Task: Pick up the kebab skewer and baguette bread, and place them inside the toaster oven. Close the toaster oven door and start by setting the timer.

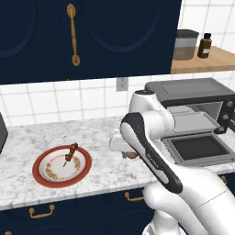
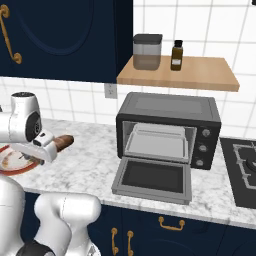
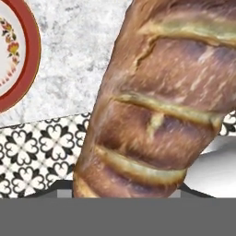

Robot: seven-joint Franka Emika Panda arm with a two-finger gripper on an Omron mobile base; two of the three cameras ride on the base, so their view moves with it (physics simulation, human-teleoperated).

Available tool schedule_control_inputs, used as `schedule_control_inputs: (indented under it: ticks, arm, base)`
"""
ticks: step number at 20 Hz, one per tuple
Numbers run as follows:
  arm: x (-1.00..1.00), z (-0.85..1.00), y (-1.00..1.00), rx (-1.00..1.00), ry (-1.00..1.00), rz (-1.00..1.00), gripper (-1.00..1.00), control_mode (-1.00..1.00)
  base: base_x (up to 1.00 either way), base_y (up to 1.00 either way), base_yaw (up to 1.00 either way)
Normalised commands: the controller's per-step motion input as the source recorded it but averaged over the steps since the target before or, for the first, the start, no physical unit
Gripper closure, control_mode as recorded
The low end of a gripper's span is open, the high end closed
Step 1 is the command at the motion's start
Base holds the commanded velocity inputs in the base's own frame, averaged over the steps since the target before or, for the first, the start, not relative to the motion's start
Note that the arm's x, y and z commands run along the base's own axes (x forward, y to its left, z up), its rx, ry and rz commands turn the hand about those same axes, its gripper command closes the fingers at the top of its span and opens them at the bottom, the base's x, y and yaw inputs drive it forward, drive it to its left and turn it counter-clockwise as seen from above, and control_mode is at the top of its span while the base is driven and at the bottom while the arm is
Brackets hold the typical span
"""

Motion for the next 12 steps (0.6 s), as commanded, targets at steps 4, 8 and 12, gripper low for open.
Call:
schedule_control_inputs:
  ticks: [4, 8, 12]
  arm:
    - [-0.25, 0.24, -1.00, 0.03, 0.05, 0.11, 1.00, -1.00]
    - [-0.12, 0.18, -1.00, 0.06, 0.01, 0.10, 1.00, -1.00]
    - [-0.09, 0.08, -1.00, 0.08, 0.00, 0.12, 1.00, -1.00]
  base:
    - [0.00, 0.00, 0.00]
    - [0.00, 0.00, 0.00]
    - [0.00, 0.00, 0.00]
